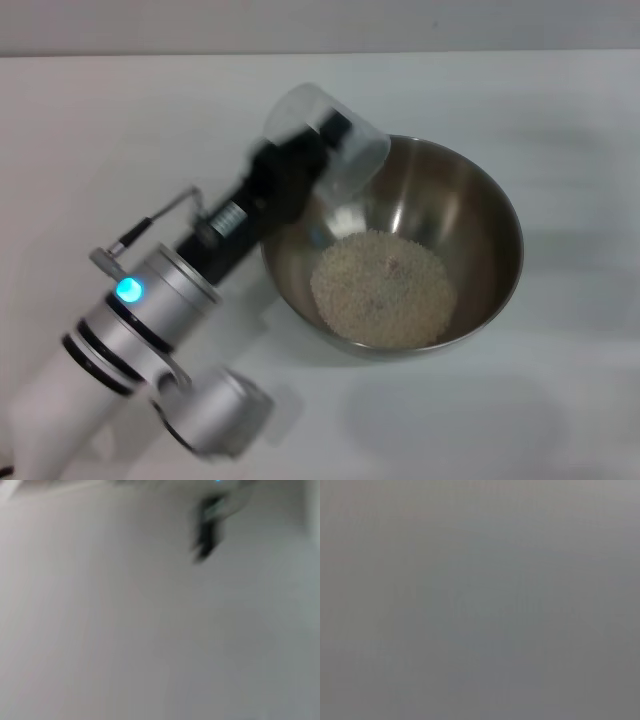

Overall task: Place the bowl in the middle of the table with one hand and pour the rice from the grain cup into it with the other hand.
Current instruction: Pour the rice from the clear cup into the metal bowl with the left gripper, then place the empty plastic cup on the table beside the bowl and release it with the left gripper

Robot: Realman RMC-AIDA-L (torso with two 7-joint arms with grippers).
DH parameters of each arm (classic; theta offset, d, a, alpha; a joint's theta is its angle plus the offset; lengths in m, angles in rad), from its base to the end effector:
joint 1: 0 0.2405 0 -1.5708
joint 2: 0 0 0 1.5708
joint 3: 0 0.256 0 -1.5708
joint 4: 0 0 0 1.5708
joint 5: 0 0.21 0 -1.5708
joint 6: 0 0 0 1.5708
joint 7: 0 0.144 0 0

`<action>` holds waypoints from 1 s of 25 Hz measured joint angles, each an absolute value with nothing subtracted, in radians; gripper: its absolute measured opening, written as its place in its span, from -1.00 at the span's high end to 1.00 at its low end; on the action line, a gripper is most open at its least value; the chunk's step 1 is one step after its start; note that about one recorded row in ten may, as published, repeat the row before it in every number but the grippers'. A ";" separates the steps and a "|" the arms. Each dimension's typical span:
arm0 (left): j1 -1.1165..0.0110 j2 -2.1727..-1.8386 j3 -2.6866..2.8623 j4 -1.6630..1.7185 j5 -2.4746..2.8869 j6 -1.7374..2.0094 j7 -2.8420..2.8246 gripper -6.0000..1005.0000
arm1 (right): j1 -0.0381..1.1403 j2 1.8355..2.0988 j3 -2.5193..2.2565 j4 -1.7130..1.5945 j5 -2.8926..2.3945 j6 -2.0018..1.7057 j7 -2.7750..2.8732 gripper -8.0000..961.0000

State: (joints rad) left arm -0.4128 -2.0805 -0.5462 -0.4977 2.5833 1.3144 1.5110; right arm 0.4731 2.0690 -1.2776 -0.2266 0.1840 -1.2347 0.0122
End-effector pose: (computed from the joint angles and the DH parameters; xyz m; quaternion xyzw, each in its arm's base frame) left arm -0.1939 0.2793 -0.0943 -0.6074 0.5364 -0.0515 0.5837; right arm 0.3274 0.3618 0.0813 -0.5563 0.1436 0.3082 0.7582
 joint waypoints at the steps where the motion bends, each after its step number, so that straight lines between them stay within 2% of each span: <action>1: -0.413 -2.081 -0.546 -0.498 2.583 1.314 1.511 0.94 | 0.473 2.069 -1.278 -0.227 0.184 -1.235 0.012 0.24; 3: -0.395 -2.080 -0.638 -0.499 2.554 1.306 1.145 0.94 | 0.474 2.069 -1.281 -0.228 0.184 -1.235 0.012 0.24; 6: -0.395 -2.080 -0.638 -0.499 2.554 1.306 1.145 0.94 | 0.474 2.069 -1.281 -0.228 0.184 -1.235 0.012 0.24; 8: -0.401 -2.079 -0.735 -0.438 2.395 1.201 0.486 0.94 | 0.474 2.071 -1.281 -0.229 0.184 -1.235 0.012 0.24; 15: -0.430 -2.079 -0.769 -0.377 2.314 1.027 0.199 0.94 | 0.474 2.071 -1.282 -0.230 0.184 -1.235 0.018 0.24; 25: -0.439 -2.080 -0.770 -0.376 2.297 0.919 0.174 0.93 | 0.474 2.072 -1.284 -0.230 0.183 -1.236 0.019 0.24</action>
